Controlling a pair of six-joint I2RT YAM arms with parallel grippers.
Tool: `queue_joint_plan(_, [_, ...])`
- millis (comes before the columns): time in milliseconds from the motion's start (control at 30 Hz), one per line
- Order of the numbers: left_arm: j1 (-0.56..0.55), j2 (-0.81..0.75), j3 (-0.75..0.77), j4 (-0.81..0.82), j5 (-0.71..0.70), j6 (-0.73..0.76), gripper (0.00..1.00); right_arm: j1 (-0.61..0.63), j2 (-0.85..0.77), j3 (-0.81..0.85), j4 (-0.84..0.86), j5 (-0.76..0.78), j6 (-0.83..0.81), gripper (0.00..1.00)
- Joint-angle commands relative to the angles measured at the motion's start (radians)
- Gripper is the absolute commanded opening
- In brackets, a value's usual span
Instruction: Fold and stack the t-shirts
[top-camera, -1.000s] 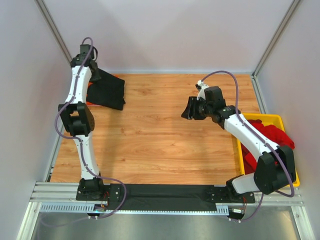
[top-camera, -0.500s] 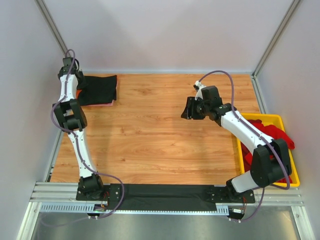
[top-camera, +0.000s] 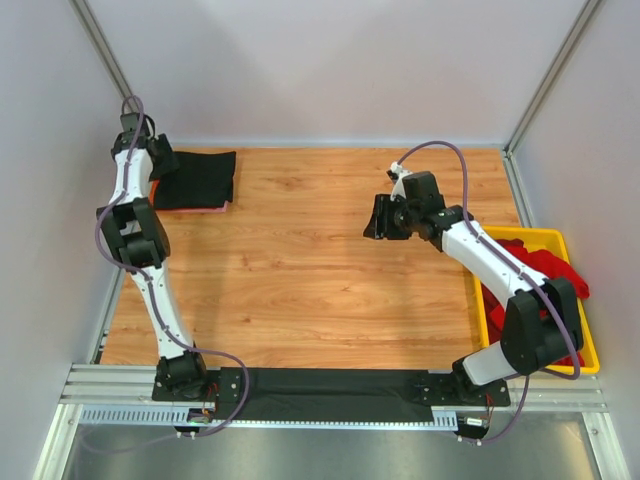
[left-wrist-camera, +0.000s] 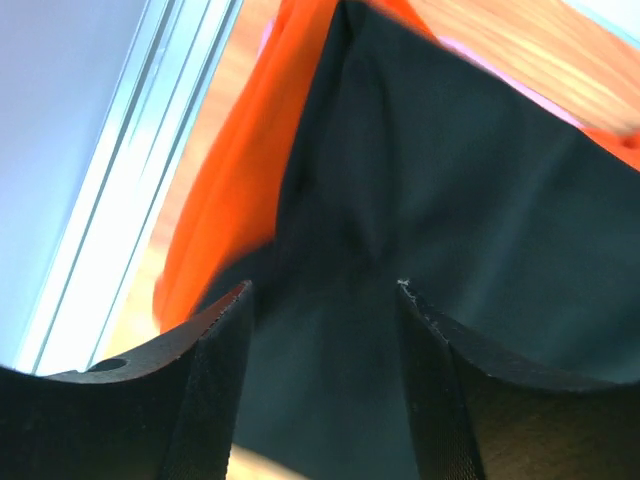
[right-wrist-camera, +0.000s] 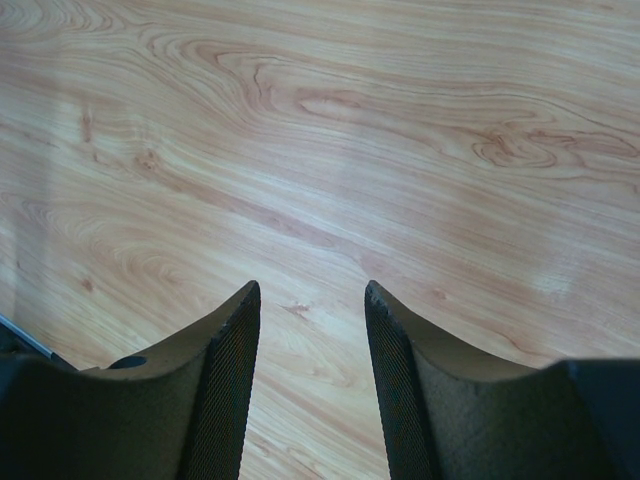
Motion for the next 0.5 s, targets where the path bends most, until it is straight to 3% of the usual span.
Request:
queue_joint_plan(0, [0.001, -0.198, -0.053, 0.037, -0.015, -0.099, 0.66, 0.004, -0.027, 0.052, -0.02, 0.009, -0.019, 0.48])
queue_joint_plan(200, [-0.034, -0.244, -0.116, -0.066, 0.01, -0.116, 0.66, 0.004, -0.054, 0.029, -0.037, -0.02, -0.004, 0.48])
queue_joint_plan(333, [-0.046, -0.284, -0.252, 0.026, 0.123, -0.116, 0.65, 0.004, -0.077, 0.023, -0.054, -0.038, 0.005, 0.48])
queue_joint_plan(467, [-0.022, -0.23, -0.233, 0.032, 0.133, -0.119, 0.58, 0.004, -0.116, 0.011, -0.055, -0.038, 0.016, 0.49])
